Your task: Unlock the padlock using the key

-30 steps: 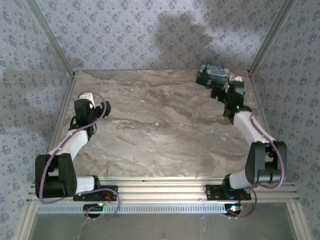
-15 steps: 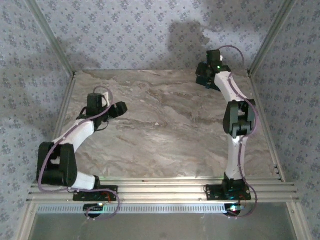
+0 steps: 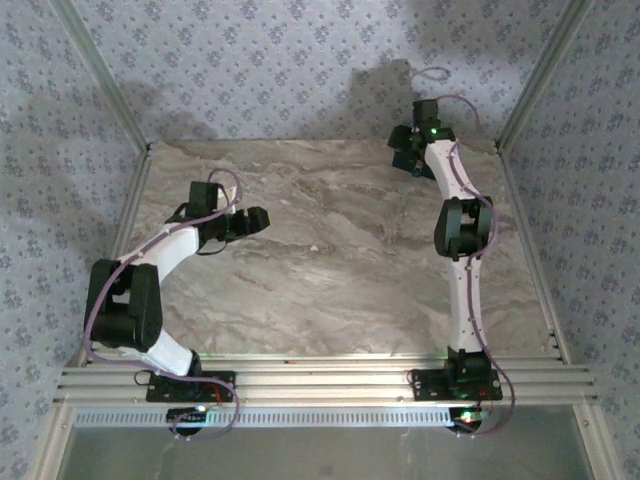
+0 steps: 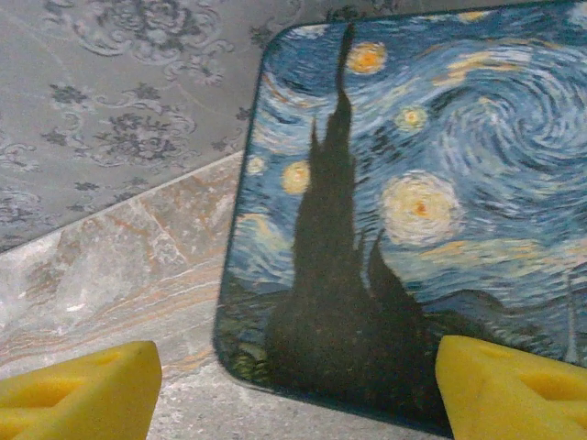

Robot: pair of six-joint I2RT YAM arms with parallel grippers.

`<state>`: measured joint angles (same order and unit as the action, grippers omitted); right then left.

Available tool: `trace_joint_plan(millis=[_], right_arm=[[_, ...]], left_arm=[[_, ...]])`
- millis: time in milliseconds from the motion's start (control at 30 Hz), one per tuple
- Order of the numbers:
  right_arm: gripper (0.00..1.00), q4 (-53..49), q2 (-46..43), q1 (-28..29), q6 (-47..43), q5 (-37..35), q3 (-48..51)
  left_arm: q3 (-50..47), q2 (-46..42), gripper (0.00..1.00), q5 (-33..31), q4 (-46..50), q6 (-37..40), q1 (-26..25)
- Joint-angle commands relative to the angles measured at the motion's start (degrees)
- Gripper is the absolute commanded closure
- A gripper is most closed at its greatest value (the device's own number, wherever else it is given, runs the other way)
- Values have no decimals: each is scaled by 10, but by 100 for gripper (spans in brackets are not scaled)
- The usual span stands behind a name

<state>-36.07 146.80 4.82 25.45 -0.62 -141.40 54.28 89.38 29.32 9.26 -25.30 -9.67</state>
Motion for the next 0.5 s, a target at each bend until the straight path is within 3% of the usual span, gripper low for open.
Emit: trace_joint_plan(millis=[0, 467], right_arm=[[20, -64, 1, 3, -15, 25, 25], [21, -43, -161, 60, -96, 22, 296]], left_arm=[[8, 0, 23, 22, 12, 13, -2], [-53, -57, 24, 4, -12, -8, -29]])
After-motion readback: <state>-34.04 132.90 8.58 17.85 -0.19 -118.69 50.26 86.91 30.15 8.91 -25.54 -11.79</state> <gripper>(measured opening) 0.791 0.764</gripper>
